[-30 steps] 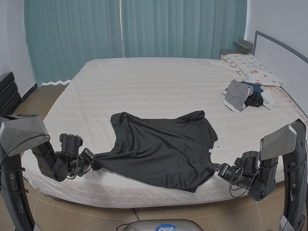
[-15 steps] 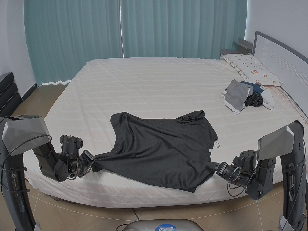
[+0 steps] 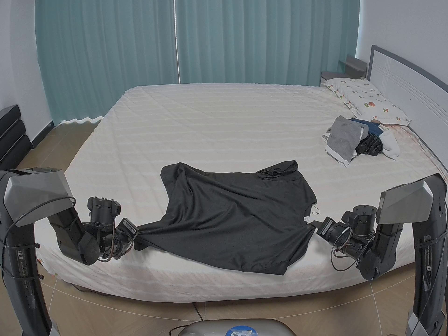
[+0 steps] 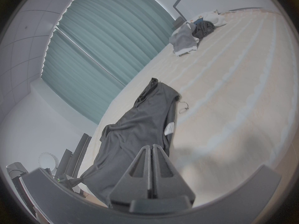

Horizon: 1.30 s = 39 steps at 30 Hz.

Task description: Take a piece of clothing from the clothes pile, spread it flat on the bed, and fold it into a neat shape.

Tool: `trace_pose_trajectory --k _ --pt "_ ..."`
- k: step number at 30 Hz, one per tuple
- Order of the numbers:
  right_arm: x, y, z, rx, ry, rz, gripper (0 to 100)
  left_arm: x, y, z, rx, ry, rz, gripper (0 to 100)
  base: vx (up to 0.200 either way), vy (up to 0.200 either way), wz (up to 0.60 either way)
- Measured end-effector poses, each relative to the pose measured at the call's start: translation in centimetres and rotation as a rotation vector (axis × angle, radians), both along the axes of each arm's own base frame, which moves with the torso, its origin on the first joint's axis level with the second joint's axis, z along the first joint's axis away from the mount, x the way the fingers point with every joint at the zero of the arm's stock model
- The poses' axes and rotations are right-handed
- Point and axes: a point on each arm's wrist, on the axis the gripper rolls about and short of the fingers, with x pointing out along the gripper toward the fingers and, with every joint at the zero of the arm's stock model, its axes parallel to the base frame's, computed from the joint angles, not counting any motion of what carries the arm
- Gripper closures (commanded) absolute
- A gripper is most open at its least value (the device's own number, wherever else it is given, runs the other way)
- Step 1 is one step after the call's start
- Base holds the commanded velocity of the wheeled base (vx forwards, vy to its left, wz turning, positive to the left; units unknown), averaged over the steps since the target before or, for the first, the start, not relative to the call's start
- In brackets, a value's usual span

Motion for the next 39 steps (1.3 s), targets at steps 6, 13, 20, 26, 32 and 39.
trace_pose_trajectory --k 6,13,20,26,32,39 --pt "1.1 0.2 1.0 -0.018 -0.062 0.007 100 0.3 0.4 0.2 0.000 -0.018 0.016 100 0.000 0.000 0.00" --pt "3.5 1.0 1.9 -0.055 -0.135 0.027 100 0.6 0.7 0.3 -0.001 -0.047 0.031 100 0.000 0.000 0.00" --pt "6.0 1.9 1.7 -0.131 -0.136 -0.001 100 0.8 0.9 0.2 0.000 -0.053 0.038 100 0.000 0.000 0.00" --pt "8.0 2.4 2.3 -0.150 -0.207 -0.060 100 1.2 1.1 0.1 0.015 -0.062 0.064 100 0.000 0.000 0.00" --pt "9.2 3.1 0.9 -0.155 -0.222 -0.080 0 1.4 1.2 -0.1 0.022 -0.062 0.074 100 0.000 0.000 0.00" --pt "8.4 2.9 -0.9 -0.138 -0.201 -0.076 0 1.4 1.2 -0.4 0.024 -0.053 0.074 100 0.000 0.000 0.00"
